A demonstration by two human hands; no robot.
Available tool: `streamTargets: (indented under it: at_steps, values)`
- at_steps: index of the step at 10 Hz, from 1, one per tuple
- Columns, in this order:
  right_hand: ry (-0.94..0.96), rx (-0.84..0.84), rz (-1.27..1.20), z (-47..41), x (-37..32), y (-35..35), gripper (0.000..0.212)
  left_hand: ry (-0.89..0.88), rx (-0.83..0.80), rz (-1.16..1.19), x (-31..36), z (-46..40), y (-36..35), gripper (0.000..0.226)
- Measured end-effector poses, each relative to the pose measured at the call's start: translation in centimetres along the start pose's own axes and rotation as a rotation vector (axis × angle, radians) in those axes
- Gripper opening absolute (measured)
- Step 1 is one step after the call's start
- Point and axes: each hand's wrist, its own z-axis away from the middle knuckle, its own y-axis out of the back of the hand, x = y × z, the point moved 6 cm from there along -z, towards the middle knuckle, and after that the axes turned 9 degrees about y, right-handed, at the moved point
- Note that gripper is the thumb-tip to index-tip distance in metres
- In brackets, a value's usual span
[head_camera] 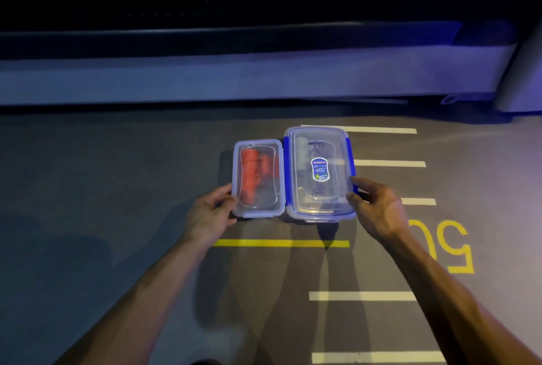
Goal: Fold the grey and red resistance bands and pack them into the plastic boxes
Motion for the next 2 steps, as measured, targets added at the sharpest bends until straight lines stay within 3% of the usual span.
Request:
streamTargets:
  at_steps: [2]
  values:
    - [0.016, 0.049, -0.098, 3.6, 0.1, -0.6, 0.035, -0.085, 0.048, -0.078, 0.6, 3.0, 2.0, 0.021]
